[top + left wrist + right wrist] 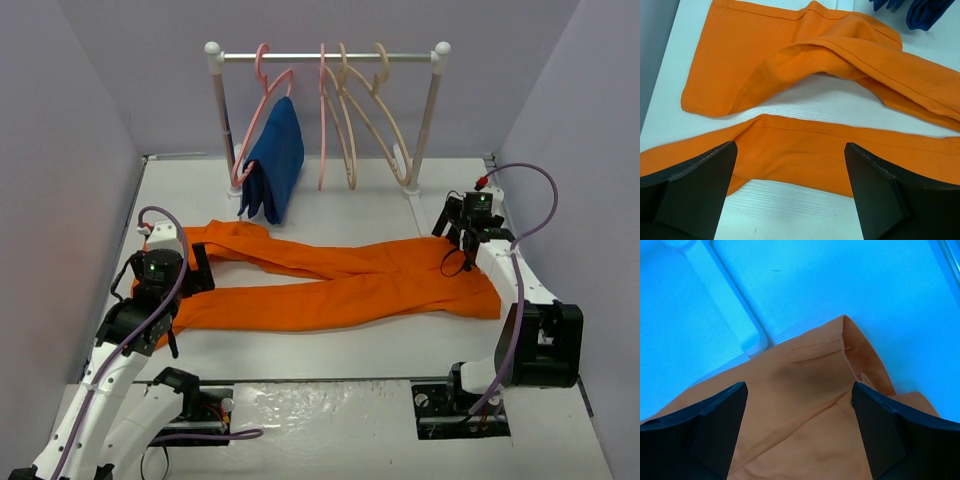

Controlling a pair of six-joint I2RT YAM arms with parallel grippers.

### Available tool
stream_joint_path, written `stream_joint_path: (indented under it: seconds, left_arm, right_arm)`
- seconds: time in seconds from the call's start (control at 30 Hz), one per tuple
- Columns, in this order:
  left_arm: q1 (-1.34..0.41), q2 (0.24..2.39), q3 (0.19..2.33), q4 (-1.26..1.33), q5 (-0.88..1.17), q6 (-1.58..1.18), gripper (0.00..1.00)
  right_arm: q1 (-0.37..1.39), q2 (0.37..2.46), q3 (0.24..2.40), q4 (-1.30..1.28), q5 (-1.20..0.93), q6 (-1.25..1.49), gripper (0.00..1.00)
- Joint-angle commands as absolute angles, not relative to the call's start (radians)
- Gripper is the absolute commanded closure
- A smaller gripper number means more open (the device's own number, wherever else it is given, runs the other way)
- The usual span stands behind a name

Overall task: Place the trousers on the hanger
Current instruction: Flatten out the trousers at the center of the board.

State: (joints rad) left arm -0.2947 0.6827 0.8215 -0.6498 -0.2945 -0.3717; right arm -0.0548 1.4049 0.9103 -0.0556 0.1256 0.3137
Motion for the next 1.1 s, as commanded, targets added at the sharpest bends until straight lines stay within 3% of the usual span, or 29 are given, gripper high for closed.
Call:
stream_joint_path:
  seconds: [0.0,0.2,0.37,0.5,0.67,1.07]
  left_arm:
    - [-0.287,0.693,0.841,-0.621,-0.287,-0.376,0.13]
    - [-0.284,0.692,0.842,-0.623,-0.282,-0.374,0.13]
    - [-0.282,0.694,0.841,-0.623,-0.282,-0.374,0.13]
    - [-0.279,0.699,0.842,-0.623,-0.279,-0.374,0.13]
    - [-0.277,0.703,0.842,-0.62,-0.281,-0.371,0.13]
    - [-0.272,0.697,0.841,-0.62,-0.289,-0.37,0.13]
  right_arm:
    - [-0.08,1.448,0.98,-0.027,0.154,0.285,0.17]
    - [-0.113,1.528,0.977,0.017,0.101,0.272,0.19]
    - [-0.128,1.55,0.978,0.052,0.046,0.257,0.26]
    - [-0.132,1.558,0.988,0.061,0.009,0.241,0.45]
    - [-0.132,1.52,1.01,0.067,0.009,0.228,1.0]
    - [-0.216,1.421,1.248,-0.009,0.143,0.277,1.0]
